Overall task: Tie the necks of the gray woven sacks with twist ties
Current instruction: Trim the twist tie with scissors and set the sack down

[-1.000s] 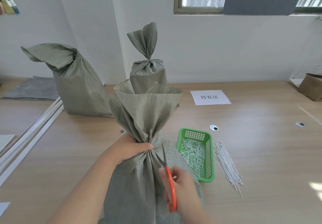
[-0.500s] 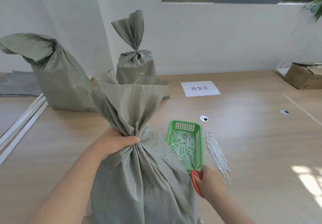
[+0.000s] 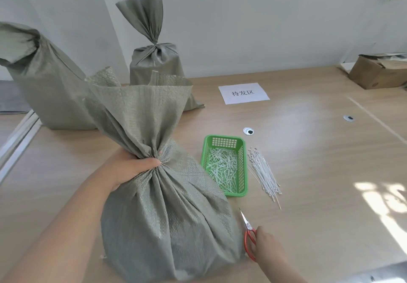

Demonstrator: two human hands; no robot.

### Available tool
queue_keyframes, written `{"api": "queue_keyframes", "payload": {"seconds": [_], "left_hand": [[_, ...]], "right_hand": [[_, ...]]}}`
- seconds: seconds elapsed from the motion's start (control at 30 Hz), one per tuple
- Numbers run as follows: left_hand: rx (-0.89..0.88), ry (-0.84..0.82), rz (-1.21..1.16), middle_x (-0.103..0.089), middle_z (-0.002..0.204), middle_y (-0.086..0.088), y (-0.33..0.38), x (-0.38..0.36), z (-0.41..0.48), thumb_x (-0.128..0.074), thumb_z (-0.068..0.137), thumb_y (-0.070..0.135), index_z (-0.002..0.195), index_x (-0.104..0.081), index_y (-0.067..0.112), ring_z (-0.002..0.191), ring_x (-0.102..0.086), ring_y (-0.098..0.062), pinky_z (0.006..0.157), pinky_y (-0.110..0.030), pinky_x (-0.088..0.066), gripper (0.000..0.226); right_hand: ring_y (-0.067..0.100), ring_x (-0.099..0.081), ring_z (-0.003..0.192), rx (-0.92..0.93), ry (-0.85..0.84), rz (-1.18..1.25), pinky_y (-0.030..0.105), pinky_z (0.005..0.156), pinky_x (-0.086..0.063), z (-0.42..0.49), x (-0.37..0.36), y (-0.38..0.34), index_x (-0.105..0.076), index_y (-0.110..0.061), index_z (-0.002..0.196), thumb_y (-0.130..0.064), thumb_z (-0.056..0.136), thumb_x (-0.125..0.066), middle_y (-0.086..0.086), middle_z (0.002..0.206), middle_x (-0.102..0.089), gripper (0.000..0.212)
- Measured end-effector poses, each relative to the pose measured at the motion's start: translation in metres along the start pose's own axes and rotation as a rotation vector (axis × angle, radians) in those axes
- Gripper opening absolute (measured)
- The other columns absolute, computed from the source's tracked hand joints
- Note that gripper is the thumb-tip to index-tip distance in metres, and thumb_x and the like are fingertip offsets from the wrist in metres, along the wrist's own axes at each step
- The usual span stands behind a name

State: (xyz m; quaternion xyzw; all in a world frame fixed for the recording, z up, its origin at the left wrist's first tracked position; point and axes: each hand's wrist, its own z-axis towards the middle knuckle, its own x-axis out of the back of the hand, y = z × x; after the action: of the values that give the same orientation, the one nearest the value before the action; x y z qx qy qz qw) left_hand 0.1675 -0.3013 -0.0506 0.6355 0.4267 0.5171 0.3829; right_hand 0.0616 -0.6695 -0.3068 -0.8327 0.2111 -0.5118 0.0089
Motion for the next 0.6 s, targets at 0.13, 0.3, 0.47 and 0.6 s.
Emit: {"api": "queue_keyframes", "payload": {"seconds": [0.13, 0.3, 0.47, 0.6], "left_hand": [[-0.005, 0.0, 0.007, -0.077, 0.1, 0.012, 0.0, 0.001, -0.001, -0.083, 0.047, 0.042, 0.1, -0.076, 0.025, 0.099, -0.069, -0.003, 0.091, -0.031, -0.05, 0.056], [-0.029, 0.01, 0.042, -0.076, 0.097, 0.02, 0.002, -0.001, -0.004, -0.081, 0.048, 0.045, 0.091, -0.077, 0.034, 0.094, -0.067, 0.008, 0.087, -0.024, -0.048, 0.045], [-0.102, 0.023, 0.184, -0.074, 0.098, 0.023, 0.005, 0.002, -0.009, -0.08, 0.062, 0.041, 0.088, -0.074, 0.05, 0.099, -0.065, 0.007, 0.089, -0.024, -0.047, 0.028], [-0.17, 0.019, 0.357, -0.07, 0.093, 0.032, 0.011, 0.006, -0.01, -0.081, 0.079, 0.026, 0.08, -0.07, 0.052, 0.088, -0.062, 0.012, 0.082, -0.017, -0.047, 0.027]], "right_hand": [[0.027, -0.067, 0.102, 0.003, 0.032, 0.027, 0.033, 0.069, -0.036, 0.004, -0.013, 0.004, -0.037, -0.023, 0.088, -0.043, 0.099, -0.041, 0.005, 0.105, -0.067, 0.023], [0.028, -0.067, 0.101, -0.007, 0.03, 0.038, 0.034, 0.07, -0.041, 0.004, -0.013, 0.001, -0.037, -0.025, 0.083, -0.045, 0.097, -0.043, 0.006, 0.105, -0.067, 0.026], [0.027, -0.061, 0.112, -0.03, 0.054, 0.105, 0.034, 0.085, -0.047, 0.0, 0.019, -0.018, -0.052, -0.019, 0.109, -0.038, 0.099, -0.047, 0.006, 0.119, -0.064, 0.023], [0.021, -0.065, 0.1, 0.095, 0.216, 0.361, 0.032, 0.079, -0.046, -0.007, 0.061, -0.059, -0.06, -0.019, 0.122, -0.038, 0.098, -0.052, 0.0, 0.103, -0.07, 0.031]]}}
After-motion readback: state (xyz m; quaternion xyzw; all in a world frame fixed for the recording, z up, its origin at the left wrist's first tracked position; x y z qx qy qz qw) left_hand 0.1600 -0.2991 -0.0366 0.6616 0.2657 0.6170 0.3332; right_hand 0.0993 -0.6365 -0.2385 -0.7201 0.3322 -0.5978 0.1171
